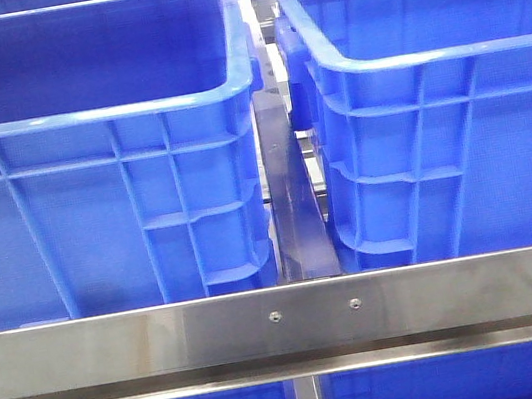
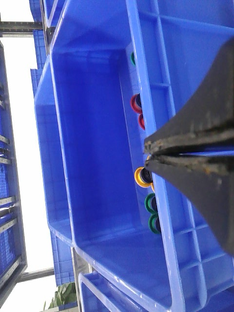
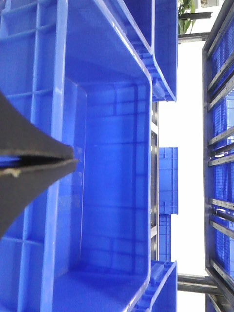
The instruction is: Pick red and yellow buttons and place in box
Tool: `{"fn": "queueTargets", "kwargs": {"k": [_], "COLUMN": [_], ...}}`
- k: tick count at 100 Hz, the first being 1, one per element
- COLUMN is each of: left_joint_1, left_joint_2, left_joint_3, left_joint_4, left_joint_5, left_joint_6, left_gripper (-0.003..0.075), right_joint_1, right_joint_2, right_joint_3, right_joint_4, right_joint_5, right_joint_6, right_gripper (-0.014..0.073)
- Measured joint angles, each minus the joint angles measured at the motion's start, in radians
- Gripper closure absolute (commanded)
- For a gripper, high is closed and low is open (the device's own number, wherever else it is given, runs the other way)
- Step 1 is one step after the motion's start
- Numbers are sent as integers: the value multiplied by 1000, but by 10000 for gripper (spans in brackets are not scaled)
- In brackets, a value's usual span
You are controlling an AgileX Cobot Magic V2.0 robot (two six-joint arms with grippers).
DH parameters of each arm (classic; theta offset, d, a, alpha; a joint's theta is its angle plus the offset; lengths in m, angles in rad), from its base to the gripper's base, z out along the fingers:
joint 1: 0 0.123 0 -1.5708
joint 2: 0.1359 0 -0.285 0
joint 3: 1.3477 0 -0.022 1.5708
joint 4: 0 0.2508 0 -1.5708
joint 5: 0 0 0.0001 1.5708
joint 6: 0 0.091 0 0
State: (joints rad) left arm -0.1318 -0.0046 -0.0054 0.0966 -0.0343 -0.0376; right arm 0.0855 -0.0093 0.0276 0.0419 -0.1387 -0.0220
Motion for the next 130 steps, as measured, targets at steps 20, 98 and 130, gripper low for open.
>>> {"fn": "queueTargets", "kwargs": {"k": [20, 98, 130], "left_joint_1": [0, 0, 0], "left_joint_2": [0, 277, 683], "left_joint_3": [0, -549, -928], "left_joint_4": [0, -97, -91], "left_joint_5": [0, 509, 781], "left_joint_6": [0, 0, 0], "left_gripper": [739, 739, 739], "right_joint_1": [0, 0, 0], "right_joint_2": [0, 0, 0], "right_joint_3": [0, 0, 0], "right_joint_4": [0, 0, 0], "right_joint_5": [0, 0, 0], "right_joint_6": [0, 0, 0], "right_gripper": [661, 661, 661]}}
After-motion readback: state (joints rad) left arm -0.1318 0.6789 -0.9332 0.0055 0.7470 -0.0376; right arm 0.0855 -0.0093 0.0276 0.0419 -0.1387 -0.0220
